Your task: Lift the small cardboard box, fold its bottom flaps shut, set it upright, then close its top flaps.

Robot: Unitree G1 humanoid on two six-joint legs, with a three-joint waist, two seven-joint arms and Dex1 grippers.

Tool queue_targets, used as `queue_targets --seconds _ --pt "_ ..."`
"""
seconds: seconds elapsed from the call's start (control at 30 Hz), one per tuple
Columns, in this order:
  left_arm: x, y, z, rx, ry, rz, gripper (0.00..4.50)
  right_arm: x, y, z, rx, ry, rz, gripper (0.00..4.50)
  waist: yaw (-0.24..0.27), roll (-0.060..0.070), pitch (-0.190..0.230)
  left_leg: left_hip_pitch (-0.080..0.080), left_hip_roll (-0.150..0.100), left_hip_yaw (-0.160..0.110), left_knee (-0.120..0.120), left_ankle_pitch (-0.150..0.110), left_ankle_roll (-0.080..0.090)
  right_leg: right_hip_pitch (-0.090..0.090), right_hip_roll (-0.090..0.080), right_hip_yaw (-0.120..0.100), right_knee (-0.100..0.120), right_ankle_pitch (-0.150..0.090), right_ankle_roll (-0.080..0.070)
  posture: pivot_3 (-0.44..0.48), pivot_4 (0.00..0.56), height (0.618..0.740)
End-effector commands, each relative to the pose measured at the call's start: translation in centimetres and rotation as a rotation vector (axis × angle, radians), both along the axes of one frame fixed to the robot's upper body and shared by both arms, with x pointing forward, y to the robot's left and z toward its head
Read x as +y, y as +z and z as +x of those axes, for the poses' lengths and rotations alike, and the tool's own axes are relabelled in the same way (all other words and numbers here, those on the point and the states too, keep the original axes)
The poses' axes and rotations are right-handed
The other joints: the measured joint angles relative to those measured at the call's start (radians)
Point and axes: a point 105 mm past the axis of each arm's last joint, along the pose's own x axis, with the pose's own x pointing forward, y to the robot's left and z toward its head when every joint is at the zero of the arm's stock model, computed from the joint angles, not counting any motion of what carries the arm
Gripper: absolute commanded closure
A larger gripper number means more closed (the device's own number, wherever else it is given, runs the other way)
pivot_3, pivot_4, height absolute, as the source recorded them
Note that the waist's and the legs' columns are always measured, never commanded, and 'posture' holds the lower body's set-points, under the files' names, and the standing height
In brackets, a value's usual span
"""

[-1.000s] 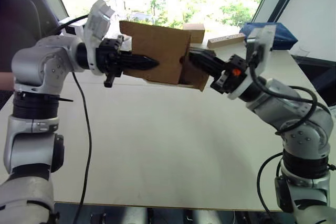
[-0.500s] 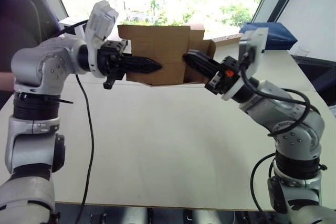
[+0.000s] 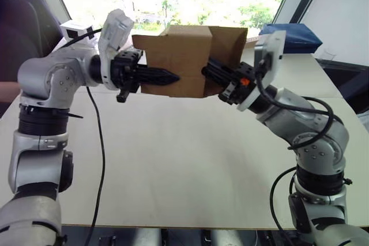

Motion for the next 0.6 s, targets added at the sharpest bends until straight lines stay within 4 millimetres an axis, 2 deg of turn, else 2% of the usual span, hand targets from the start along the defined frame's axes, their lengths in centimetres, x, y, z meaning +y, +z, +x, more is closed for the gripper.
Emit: queue_targets --seconds 0.03,0.33,0.5,0.6 --pt "0.1 0.6 0.8 -0.055 0.051 -0.006 4.50 -0.1 0.7 -1.2 -0.058 0.027 -0.008 4.42 0.001 0.000 0.000 0.000 0.000 0.000 0.000 0.000 0.000 0.000 0.000 0.000 0.000 0.000 0.000 0.000 0.150 0.740" --pt "0.5 0.5 1.6 -0.060 0.082 -0.011 4.50 -1.7 -0.6 -1.6 -0.054 -0.026 -0.114 4.42 0.001 0.000 0.000 0.000 0.000 0.000 0.000 0.000 0.000 0.000 0.000 0.000 0.000 0.000 0.000 0.000 0.150 0.740" --pt "0.5 0.3 1.6 -0.052 0.073 -0.009 4.50 -4.7 -3.4 -1.6 0.033 -0.118 -0.183 4.42 0.007 0.000 0.000 0.000 0.000 0.000 0.000 0.000 0.000 0.000 0.000 0.000 0.000 0.000 0.000 0.000 0.150 0.740" --pt "0.4 0.3 1.6 -0.052 0.070 -0.010 4.50 -5.0 -4.7 -2.3 0.086 -0.100 -0.212 4.42 0.004 0.000 0.000 -0.001 0.000 0.000 0.000 0.000 0.000 0.000 -0.001 0.000 -0.001 0.000 0.000 0.000 0.150 0.740"
